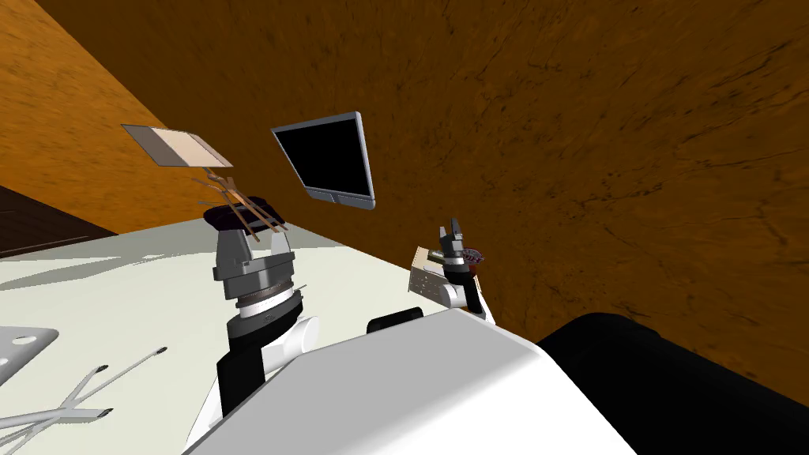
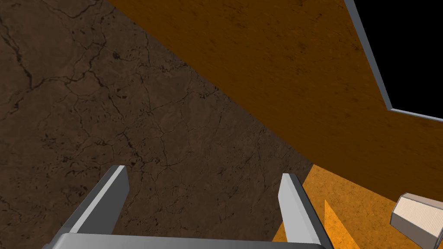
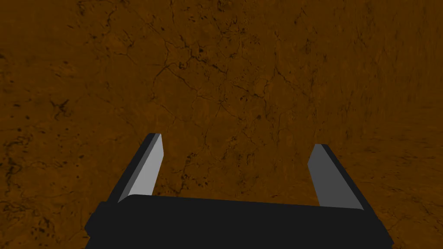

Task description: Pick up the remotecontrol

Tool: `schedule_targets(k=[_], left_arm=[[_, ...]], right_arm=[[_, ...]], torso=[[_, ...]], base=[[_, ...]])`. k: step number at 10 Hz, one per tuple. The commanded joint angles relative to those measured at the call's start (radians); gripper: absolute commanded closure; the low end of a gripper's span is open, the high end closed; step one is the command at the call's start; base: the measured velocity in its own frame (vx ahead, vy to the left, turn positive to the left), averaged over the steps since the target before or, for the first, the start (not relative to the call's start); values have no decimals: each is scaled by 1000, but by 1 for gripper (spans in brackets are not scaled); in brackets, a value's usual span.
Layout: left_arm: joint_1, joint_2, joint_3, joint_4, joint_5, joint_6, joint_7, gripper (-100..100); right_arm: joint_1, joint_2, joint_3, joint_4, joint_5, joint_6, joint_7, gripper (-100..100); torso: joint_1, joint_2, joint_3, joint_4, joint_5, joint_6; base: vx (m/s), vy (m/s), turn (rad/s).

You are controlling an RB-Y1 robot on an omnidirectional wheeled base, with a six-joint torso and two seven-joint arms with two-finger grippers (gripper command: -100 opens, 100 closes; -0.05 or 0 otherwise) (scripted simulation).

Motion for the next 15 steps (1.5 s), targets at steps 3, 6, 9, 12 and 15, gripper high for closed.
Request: schedule_targets(k=[3, 6, 9, 12, 15], left_arm=[[0, 0, 0, 0, 0, 0, 0, 0], [0, 0, 0, 0, 0, 0, 0, 0], [0, 0, 0, 0, 0, 0, 0, 0], [0, 0, 0, 0, 0, 0, 0, 0], [0, 0, 0, 0, 0, 0, 0, 0]], right_arm=[[-7, -90, 11, 53, 39, 2, 27, -100], [-15, -150, 20, 106, 80, 4, 55, -100], [-25, -211, 31, 172, 131, 7, 91, -100], [-36, -274, 43, 246, 190, 11, 132, -100], [-55, -369, 61, 352, 282, 19, 199, -100]], torso=[[1, 0, 0, 0, 0, 0], [1, 1, 0, 0, 0, 0], [1, 1, 0, 0, 0, 0], [1, 1, 0, 0, 0, 0], [1, 1, 1, 0, 0, 0]], base=[[-5, 13, 70], [-10, 18, 80], [-13, 18, 86], [-16, 21, 107], [-19, 23, 143]])
